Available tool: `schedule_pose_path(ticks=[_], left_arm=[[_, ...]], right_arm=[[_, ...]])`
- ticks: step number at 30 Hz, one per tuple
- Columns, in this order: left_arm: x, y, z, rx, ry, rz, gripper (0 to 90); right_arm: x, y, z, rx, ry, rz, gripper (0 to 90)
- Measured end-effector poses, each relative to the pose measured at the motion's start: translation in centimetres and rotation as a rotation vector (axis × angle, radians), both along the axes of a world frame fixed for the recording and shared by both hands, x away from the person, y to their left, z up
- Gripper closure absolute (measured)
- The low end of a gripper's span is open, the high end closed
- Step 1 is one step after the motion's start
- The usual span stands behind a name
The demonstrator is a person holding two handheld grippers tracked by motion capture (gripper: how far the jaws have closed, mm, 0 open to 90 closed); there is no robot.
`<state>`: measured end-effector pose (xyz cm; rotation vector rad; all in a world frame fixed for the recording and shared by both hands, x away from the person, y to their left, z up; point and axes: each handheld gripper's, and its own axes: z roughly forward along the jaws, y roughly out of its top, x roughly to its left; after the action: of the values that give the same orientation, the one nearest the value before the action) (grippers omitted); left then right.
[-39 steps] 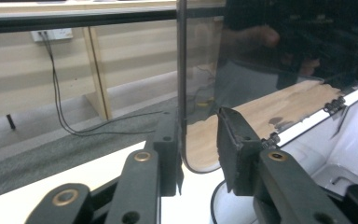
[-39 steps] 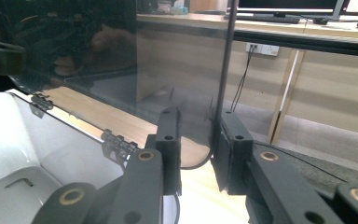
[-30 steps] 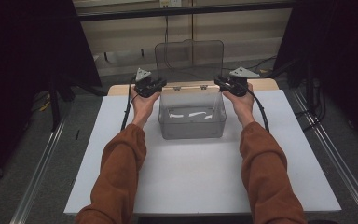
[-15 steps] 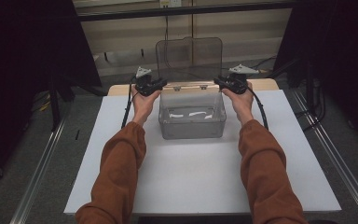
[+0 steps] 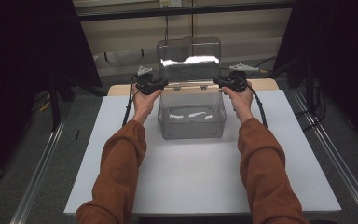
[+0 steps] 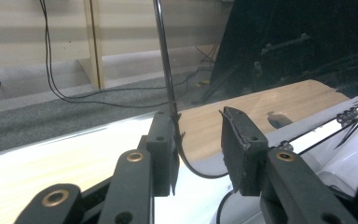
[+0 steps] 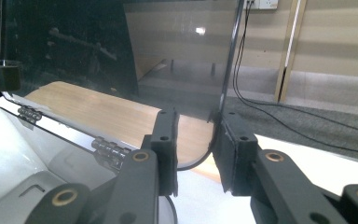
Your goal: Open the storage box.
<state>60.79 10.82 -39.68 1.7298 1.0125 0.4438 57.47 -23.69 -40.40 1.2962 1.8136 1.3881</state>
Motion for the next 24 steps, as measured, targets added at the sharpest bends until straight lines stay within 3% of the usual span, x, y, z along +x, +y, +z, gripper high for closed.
schedule_pose_path(ticks=[10,14,24], left_arm=[[0.16,-0.25,0.03,0.004,0.021,0.014,62.9],[0.05,-0.82,-0.01,0.010,0.034,0.048,59.0],[0.47,-0.66,-0.18,-0.017,0.081,0.032,56.1]], right_arm=[[0.40,0.01,0.26,0.014,0.051,-0.007,69.6],[0.58,0.03,0.39,0.024,0.085,-0.010,68.3],[0.75,0.37,0.34,0.037,0.117,-0.035,65.1]])
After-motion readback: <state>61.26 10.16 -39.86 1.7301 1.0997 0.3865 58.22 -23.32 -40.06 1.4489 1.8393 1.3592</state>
